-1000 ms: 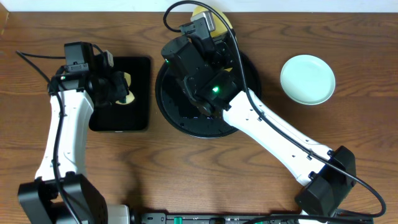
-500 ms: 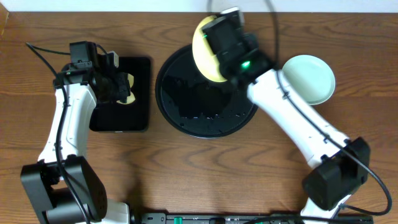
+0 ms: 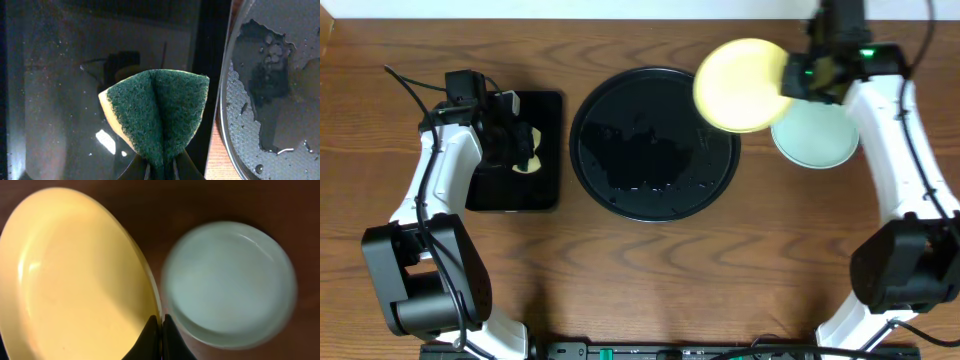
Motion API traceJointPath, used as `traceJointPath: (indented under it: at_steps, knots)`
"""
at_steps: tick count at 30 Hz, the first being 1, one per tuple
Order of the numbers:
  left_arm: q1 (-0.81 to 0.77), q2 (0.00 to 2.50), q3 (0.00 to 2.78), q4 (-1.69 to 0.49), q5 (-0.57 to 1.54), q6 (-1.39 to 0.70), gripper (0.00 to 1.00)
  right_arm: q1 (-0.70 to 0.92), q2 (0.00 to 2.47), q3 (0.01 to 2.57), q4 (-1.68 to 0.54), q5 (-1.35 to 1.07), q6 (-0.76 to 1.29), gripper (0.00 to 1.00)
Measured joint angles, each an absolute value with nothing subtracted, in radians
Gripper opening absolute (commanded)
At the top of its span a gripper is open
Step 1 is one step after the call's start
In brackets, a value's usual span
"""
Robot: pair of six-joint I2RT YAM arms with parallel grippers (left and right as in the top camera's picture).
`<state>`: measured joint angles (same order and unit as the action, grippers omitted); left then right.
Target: Clean dirty plates on tray and stack at the side
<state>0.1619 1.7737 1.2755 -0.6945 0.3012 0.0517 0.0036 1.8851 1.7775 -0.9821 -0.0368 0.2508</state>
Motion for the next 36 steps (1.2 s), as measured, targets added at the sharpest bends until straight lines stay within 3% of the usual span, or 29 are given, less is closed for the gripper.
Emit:
traceJointPath:
  at_steps: [8,16,21,25,27,32,34,36]
  knots:
    - [0.162,1.774,1.275,-0.694,0.282,0.053,0.09,-0.204,1.885,1.769,-1.057,-0.045,0.167,0.01]
    - [0.162,1.774,1.275,-0.68,0.281,0.053,0.08,-0.296,1.885,1.621,-0.909,-0.028,0.147,0.01]
    - [0.162,1.774,1.275,-0.67,0.281,0.053,0.09,-0.311,1.886,1.562,-0.851,-0.028,0.146,0.27]
    - [0.162,1.774,1.275,-0.664,0.261,0.053,0.09,-0.313,1.886,1.556,-0.83,-0.03,0.147,0.35]
    - [0.162,1.774,1.275,-0.661,0.248,0.057,0.17,-0.313,1.886,1.555,-0.825,-0.039,0.144,0.36]
    - [0.162,1.774,1.275,-0.661,0.232,0.056,0.17,-0.312,1.886,1.555,-0.823,-0.214,0.097,0.37]
    - [0.162,1.774,1.275,-0.661,0.229,0.057,0.29,-0.307,1.886,1.555,-0.82,-0.299,0.08,0.38]
    - [0.162,1.774,1.275,-0.662,0.229,0.057,0.32,-0.293,1.886,1.555,-0.821,-0.366,0.066,0.38]
